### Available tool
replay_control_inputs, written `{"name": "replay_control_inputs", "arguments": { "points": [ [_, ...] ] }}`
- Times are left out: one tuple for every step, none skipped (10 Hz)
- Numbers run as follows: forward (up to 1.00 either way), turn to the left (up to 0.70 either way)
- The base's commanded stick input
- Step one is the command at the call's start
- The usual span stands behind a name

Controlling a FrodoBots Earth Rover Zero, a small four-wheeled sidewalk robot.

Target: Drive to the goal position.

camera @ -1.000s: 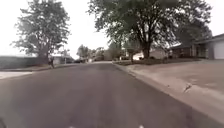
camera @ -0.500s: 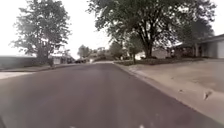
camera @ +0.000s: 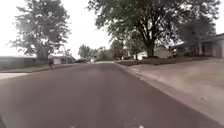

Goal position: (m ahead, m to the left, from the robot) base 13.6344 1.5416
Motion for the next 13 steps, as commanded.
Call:
{"name": "replay_control_inputs", "arguments": {
  "points": [
    [1.0,-0.01],
    [1.0,-0.13],
    [1.0,-0.28],
    [1.0,-0.15],
    [1.0,-0.02],
    [1.0,-0.01],
    [1.0,-0.01],
    [1.0,-0.01],
    [1.0,-0.01],
    [1.0,-0.01],
    [1.0,-0.01],
    [1.0,-0.01],
    [1.0,-0.01]
  ]
}}
